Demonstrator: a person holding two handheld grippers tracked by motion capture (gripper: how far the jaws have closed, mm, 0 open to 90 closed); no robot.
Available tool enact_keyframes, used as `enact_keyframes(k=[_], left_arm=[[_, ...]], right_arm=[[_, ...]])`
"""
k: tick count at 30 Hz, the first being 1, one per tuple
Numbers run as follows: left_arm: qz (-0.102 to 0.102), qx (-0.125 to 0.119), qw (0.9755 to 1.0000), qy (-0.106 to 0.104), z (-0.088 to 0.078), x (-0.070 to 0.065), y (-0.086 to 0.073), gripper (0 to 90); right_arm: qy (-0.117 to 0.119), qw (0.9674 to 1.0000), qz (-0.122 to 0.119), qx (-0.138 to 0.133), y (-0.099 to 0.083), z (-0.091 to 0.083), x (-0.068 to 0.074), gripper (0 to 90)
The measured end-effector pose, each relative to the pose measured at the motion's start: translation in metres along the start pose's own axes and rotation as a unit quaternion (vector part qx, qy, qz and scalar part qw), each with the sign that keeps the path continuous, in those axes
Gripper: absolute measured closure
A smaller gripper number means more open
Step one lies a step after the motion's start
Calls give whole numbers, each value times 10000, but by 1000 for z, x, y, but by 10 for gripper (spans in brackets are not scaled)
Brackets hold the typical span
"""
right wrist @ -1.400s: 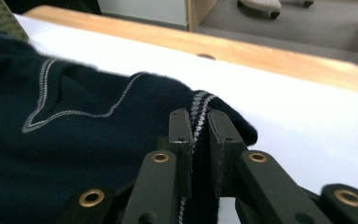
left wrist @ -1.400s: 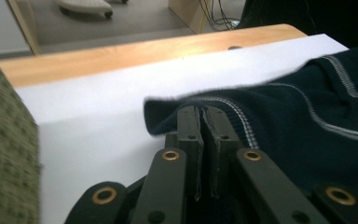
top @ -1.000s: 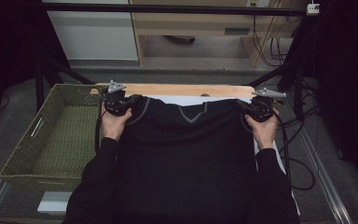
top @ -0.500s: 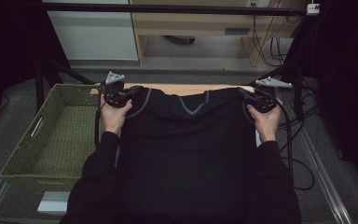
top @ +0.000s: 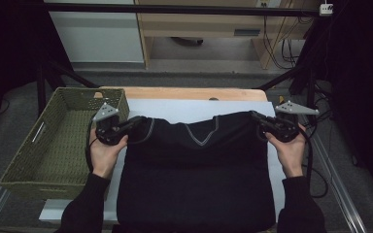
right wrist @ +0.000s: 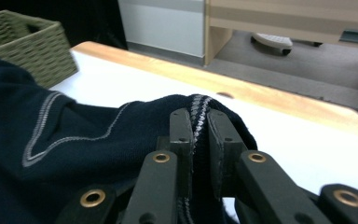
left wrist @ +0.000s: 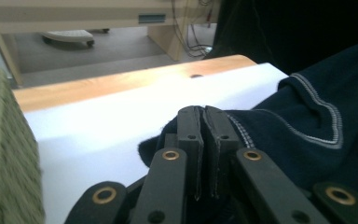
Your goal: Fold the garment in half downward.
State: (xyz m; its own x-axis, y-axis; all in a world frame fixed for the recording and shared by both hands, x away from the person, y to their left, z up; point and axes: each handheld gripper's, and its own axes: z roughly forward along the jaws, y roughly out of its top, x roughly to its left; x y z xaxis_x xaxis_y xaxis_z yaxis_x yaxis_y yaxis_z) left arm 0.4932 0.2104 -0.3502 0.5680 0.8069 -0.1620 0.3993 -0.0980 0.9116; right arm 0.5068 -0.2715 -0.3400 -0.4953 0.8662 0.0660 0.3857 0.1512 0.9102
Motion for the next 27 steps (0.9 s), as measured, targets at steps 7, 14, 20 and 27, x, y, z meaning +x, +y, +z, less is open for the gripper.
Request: enact_keyframes(k=[7, 14, 20, 27], left_arm=[[-216, 97, 9997, -91, -34, -5, -38, 855], [-50, 289, 9994, -184, -52, -19, -64, 855], [91, 474, 9985, -272, -62, -33, -79, 854], [131, 902, 9956, -237, -71, -40, -104, 853]], right_arm=[[313, 9995, 34, 78, -34, -34, 17, 821], [548, 9979, 76, 324, -68, -55, 35, 820], [642, 9963, 78, 568, -86, -67, 45, 819], [724, 9923, 123, 1002, -112, -76, 54, 816]])
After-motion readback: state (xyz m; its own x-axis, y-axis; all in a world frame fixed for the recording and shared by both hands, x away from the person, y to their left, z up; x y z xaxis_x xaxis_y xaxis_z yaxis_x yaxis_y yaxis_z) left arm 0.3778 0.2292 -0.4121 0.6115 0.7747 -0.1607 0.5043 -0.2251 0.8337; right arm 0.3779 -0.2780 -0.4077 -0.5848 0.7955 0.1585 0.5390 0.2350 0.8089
